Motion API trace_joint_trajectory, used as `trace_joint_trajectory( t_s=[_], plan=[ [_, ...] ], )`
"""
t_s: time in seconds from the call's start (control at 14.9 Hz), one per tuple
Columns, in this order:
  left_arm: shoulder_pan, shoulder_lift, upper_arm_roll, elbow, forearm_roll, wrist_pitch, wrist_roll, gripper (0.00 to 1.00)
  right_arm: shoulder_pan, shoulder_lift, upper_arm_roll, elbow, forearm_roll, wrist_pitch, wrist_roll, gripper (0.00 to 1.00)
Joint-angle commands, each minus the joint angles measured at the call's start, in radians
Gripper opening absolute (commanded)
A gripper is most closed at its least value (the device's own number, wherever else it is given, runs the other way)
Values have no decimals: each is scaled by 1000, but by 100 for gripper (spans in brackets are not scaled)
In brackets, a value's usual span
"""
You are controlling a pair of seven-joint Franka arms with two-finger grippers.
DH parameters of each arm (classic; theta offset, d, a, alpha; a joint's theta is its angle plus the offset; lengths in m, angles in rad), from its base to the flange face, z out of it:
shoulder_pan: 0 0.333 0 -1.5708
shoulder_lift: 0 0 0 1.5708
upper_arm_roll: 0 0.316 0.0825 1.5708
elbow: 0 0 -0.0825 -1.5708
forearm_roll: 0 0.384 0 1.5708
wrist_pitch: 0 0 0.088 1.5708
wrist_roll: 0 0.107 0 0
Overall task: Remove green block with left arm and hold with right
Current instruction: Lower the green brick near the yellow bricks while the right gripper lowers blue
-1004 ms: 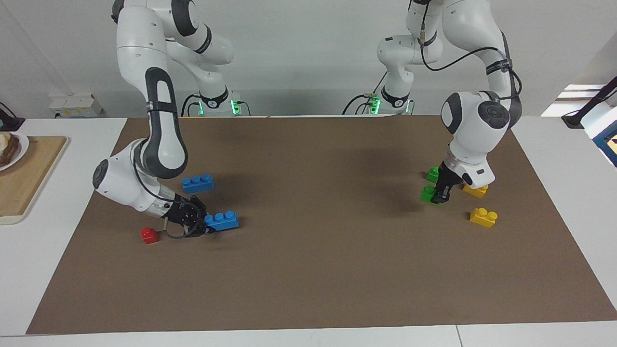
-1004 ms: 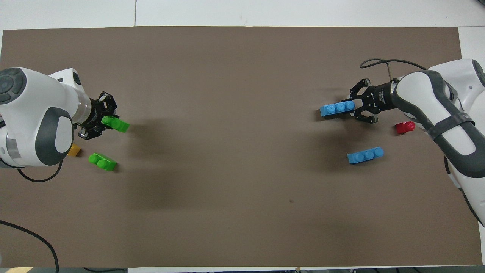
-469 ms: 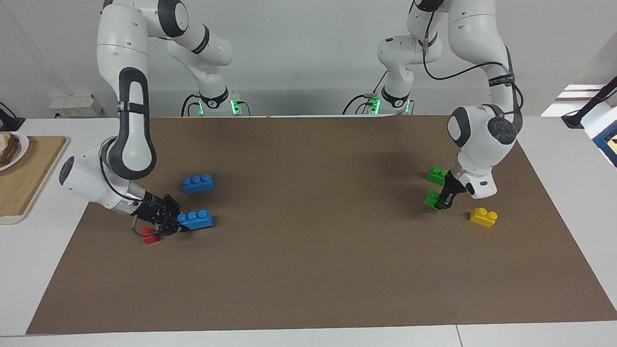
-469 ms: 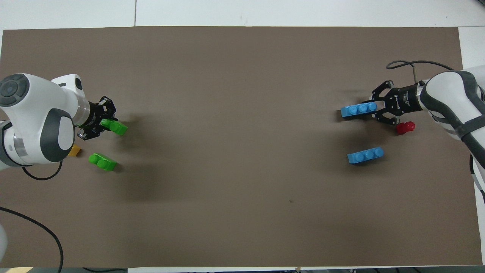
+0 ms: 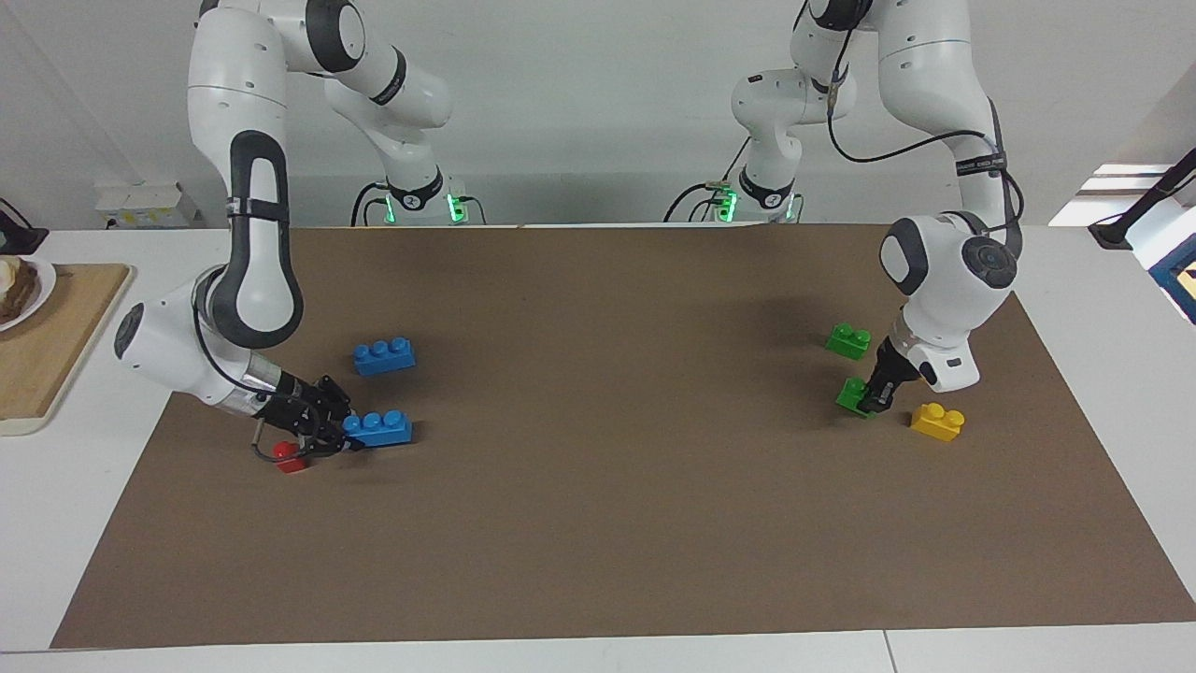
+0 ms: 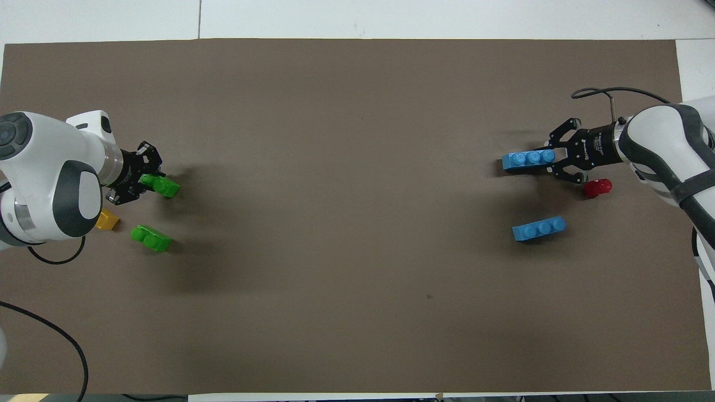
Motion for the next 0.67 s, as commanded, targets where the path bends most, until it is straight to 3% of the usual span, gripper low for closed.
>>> trace_joint_trajectory(
  t_s=[0.0,0.2,0.27,0.33,0.4,0.6],
  plan=[
    [27,11,-6,-25,-19,42,62,0,-8,2,12,-19,-2,38,19,0],
    [41,11,-9,-26,-19,42,92,0,-5,0,12,-30,-4,46,17,0],
    [35,11,-7,-25,-19,37,92,19,-5,-1,12,-41,-4,52,10,0],
    [29,11,-7,-23,-19,36,92,91,-3,-1,12,-50,-4,70,8,0],
    [28,9,-7,-22,-19,33,92,100,1,-3,12,-56,-5,78,5,0],
    [29,-4,-9,-14,-19,10,92,100,6,-6,12,-58,-8,84,4,0]
  ],
)
